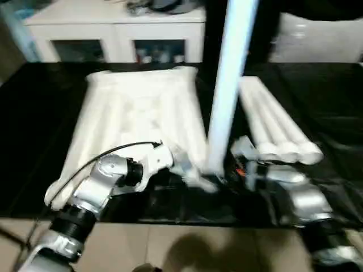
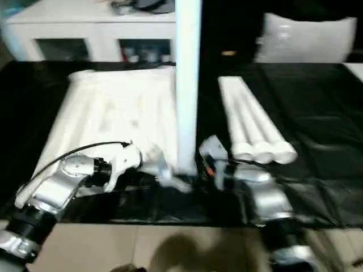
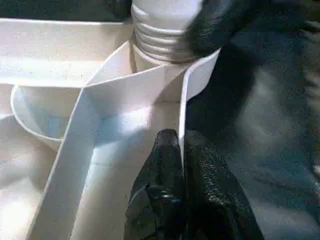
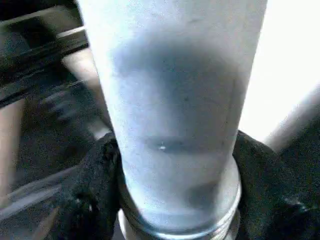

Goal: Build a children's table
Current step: Rotate leg to tighten

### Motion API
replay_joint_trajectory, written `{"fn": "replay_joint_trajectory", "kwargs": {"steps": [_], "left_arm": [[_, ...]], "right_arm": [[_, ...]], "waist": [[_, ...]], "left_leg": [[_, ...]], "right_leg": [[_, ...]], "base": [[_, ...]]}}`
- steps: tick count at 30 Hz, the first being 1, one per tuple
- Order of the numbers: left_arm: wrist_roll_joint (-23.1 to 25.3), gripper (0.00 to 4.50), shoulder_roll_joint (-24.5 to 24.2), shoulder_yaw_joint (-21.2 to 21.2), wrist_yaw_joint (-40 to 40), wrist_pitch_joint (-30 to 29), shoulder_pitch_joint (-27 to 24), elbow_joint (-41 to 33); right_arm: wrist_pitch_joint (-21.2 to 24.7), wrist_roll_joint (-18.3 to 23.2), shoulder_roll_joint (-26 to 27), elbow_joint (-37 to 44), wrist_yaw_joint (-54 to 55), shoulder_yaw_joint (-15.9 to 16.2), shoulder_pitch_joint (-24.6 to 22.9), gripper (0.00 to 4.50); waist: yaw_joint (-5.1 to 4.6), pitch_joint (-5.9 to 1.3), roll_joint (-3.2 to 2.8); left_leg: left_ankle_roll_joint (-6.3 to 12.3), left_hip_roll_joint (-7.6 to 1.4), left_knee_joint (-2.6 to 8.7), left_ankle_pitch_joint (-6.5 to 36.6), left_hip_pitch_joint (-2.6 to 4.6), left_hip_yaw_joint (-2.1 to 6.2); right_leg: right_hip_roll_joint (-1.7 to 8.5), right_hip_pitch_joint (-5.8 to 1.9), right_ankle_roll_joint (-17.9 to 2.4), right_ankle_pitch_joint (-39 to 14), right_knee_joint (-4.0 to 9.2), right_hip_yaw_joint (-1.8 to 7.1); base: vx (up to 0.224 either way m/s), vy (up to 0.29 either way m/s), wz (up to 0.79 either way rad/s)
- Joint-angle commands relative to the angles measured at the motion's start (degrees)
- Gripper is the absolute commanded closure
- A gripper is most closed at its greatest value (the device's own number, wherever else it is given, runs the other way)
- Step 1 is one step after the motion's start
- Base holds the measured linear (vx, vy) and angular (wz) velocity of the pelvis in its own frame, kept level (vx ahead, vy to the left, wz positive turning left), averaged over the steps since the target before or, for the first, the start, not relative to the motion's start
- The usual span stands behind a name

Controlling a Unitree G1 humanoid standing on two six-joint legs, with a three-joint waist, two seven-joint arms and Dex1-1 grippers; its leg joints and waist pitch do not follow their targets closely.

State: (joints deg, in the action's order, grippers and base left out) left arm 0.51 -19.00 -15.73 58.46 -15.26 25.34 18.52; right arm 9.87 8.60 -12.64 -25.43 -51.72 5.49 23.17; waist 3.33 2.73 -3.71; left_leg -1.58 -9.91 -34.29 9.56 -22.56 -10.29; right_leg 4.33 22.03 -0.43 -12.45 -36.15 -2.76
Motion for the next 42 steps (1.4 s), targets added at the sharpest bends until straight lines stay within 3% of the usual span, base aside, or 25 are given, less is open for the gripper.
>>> {"fn": "replay_joint_trajectory", "kwargs": {"steps": [1, 2, 6, 9, 11, 14, 17, 22, 27, 30, 33, 35, 39, 40, 42], "left_arm": [[-1.4, 4.50, 4.9, 0.9, -6.8, -2.0, 0.6, -4.4], [-0.5, 4.50, 6.7, 1.6, -10.2, -2.9, 0.7, -4.7], [2.1, 4.50, 11.1, 2.5, -18.1, -5.1, 1.5, -5.2], [3.0, 4.50, 13.3, 1.7, -21.0, -5.8, 2.1, -5.4], [3.6, 4.50, 13.9, 1.1, -21.9, -6.3, 2.5, -5.7], [3.3, 4.50, 13.6, 1.3, -21.6, -6.4, 2.5, -5.6], [3.7, 4.50, 13.0, 1.1, -21.2, -5.8, 2.3, -5.3], [3.1, 4.50, 9.0, 0.0, -14.4, -1.8, 2.4, -2.9], [3.1, 4.50, 4.6, -1.5, -7.4, 2.1, 3.5, 0.0], [2.7, 4.50, 2.1, -2.4, -2.6, 4.4, 4.0, 1.2], [1.8, 4.50, -0.6, -3.9, 3.9, 7.9, 4.5, 2.2], [1.7, 4.50, -2.9, -5.5, 9.2, 11.6, 5.1, 3.7], [2.2, 4.50, -4.1, -6.5, 11.3, 13.6, 5.9, 5.3], [2.3, 4.50, -4.5, -6.8, 12.7, 14.5, 6.1, 5.8], [2.3, 4.50, -5.5, -7.6, 15.2, 16.1, 6.5, 6.5]], "right_arm": [[2.5, 0.6, 5.7, -3.0, 6.3, 2.3, 1.9, 1.80], [3.3, 0.8, 7.6, -4.7, 9.3, 1.5, 3.0, 1.80], [4.6, 0.6, 11.1, -7.3, 16.4, -0.8, 4.8, 1.80], [3.5, -1.8, 12.0, -9.3, 20.3, -1.1, 5.9, 1.80], [2.1, -2.1, 12.3, -9.6, 20.4, -1.7, 5.8, 1.24], [1.2, -1.9, 11.5, -8.4, 20.0, -2.1, 5.0, 1.08], [0.1, -2.2, 10.7, -7.7, 19.8, -2.2, 4.6, 0.75], [-4.6, -1.3, 5.2, -4.0, 12.3, -2.6, 2.4, 0.29], [-6.2, -0.6, -0.4, -2.6, 3.8, -2.3, 2.0, 0.07], [-7.1, -0.6, -4.2, -1.8, -2.2, -0.9, 1.9, 0.07], [-11.2, -1.7, -8.3, -0.5, -8.9, 1.6, 1.4, 0.07], [-11.2, -0.6, -10.8, -0.3, -14.6, 2.4, 1.6, 0.07], [-11.1, 0.1, -11.7, -0.4, -17.8, 2.8, 2.1, 0.07], [-10.3, 0.6, -12.0, -0.3, -19.4, 3.1, 2.4, 0.32], [-8.4, 1.6, -12.5, -0.3, -22.5, 3.9, 3.1, 0.40]], "waist": [[-0.20, -2.86, 0.89], [-0.32, -3.05, 1.11], [-0.26, -3.20, 1.01], [0.10, -3.51, 0.96], [0.28, -3.64, 0.97], [0.42, -3.62, 0.52], [0.42, -3.59, 0.63], [0.79, -3.63, 0.72], [0.97, -3.64, 0.53], [1.56, -3.72, 0.41], [2.27, -3.92, 0.45], [2.68, -3.94, 0.53], [3.32, -3.93, 0.61], [3.34, -3.82, 0.63], [3.42, -3.78, 0.72]], "left_leg": [[-1.19, -3.08, 5.17, 18.0, 0.70, 1.94], [-1.05, -3.01, 4.83, 18.5, 1.24, 1.76], [0.23, -3.04, 4.67, 15.7, 1.20, 1.48], [1.36, -3.03, 4.50, 11.9, 1.05, 1.35], [2.08, -3.02, 4.33, 10.9, 1.00, 1.26], [2.84, -3.00, 4.32, 10.4, 0.92, 1.32], [2.69, -3.07, 4.37, 11.1, 1.03, 1.29], [2.99, -3.12, 4.35, 11.4, 1.01, 1.37], [3.60, -3.08, 4.16, 11.1, 1.01, 1.28], [4.03, -3.28, 4.02, 10.7, 1.15, 1.25], [4.72, -3.37, 3.76, 9.3, 1.12, 1.14], [5.32, -3.36, 3.61, 9.3, 1.15, 1.10], [5.47, -3.55, 3.63, 9.9, 1.22, 1.10], [5.13, -3.60, 3.74, 10.6, 1.22, 1.12], [4.72, -3.60, 3.88, 11.4, 1.19, 1.21]], "right_leg": [[4.52, -1.83, -12.0, -18.8, 5.23, 2.03], [4.57, -1.50, -11.3, -19.8, 5.68, 2.24], [4.29, -1.51, -11.4, -15.3, 5.68, 2.49], [4.09, -1.84, -12.4, -8.2, 5.12, 2.30], [4.18, -1.96, -12.8, -5.9, 5.02, 2.30], [4.17, -2.11, -13.1, -4.2, 4.87, 2.22], [4.15, -2.11, -13.2, -4.5, 4.99, 2.20], [4.17, -2.30, -12.8, -4.0, 5.06, 2.16], [4.15, -2.30, -13.4, -3.8, 4.97, 2.08], [4.12, -2.23, -13.9, -2.3, 4.70, 2.02], [4.17, -2.20, -14.2, 0.0, 4.27, 1.99], [4.14, -2.18, -14.8, 0.1, 4.23, 1.86], [4.30, -2.04, -15.2, -0.9, 4.10, 1.87], [4.30, -1.98, -15.3, -2.0, 4.20, 1.85], [4.34, -2.03, -15.1, -3.8, 4.28, 1.82]], "base": [[0.000, 0.000, 0.00], [0.000, 0.000, 0.00], [0.000, 0.000, 0.00], [0.000, 0.000, 0.00], [0.000, 0.000, 0.00], [0.000, 0.000, 0.00], [0.000, 0.000, 0.00], [0.000, 0.000, 0.00], [0.000, 0.000, 0.00], [0.000, 0.000, 0.00], [0.000, 0.000, 0.00], [0.000, 0.000, 0.00], [0.000, 0.000, 0.00], [0.000, 0.000, 0.00], [0.000, 0.000, 0.00]]}}
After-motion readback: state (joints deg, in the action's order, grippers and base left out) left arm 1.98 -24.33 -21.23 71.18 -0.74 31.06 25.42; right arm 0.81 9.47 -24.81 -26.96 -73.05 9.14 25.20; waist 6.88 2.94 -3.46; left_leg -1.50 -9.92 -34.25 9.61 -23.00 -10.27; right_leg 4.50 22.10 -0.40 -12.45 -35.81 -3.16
